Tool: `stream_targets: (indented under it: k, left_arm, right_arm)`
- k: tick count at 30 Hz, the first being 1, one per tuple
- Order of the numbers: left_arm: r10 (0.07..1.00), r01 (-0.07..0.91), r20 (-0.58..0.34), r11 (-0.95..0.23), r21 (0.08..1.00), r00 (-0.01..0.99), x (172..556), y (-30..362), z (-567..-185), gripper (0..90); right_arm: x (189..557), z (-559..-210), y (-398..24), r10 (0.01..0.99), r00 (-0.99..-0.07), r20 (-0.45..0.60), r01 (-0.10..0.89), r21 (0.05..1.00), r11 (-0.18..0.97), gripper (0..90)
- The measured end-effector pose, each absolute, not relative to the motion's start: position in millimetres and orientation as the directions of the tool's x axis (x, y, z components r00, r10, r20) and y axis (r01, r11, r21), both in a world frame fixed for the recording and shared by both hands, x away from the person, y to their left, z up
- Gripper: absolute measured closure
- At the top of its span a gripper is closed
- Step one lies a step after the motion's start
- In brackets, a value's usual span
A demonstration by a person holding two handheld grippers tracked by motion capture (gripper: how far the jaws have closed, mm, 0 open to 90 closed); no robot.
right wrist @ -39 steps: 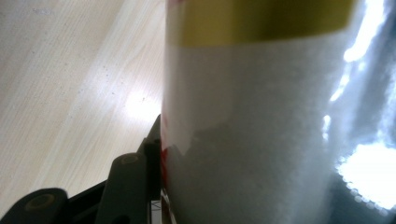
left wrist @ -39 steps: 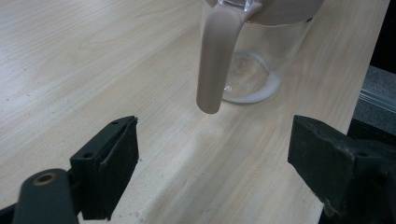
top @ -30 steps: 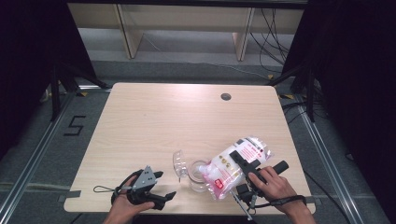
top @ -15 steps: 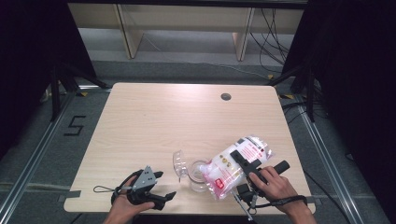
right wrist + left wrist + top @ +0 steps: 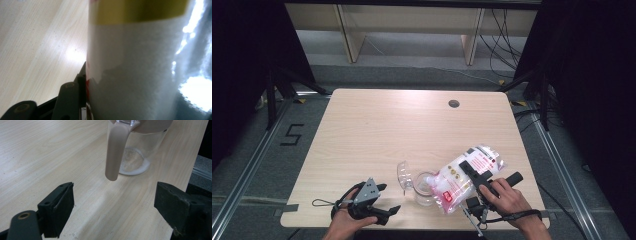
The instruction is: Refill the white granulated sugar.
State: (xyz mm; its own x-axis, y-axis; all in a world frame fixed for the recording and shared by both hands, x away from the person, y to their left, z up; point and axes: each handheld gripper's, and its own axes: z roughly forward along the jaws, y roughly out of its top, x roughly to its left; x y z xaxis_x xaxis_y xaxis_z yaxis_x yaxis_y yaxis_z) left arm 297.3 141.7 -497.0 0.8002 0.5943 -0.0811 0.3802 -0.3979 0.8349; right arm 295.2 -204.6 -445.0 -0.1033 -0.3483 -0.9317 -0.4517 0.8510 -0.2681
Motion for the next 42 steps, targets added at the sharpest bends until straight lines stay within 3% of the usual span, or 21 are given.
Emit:
stream_targets:
  k: [42]
  left_arm:
    - [0.597,0.378,-0.078,-0.396,0.837,0.798,297.2,141.9,-497.2,16.0]
  right_arm:
    - [292.9,-441.7,-205.6,-0.369,-0.075,-0.926,-0.443,-0.3,0.845,53.3]
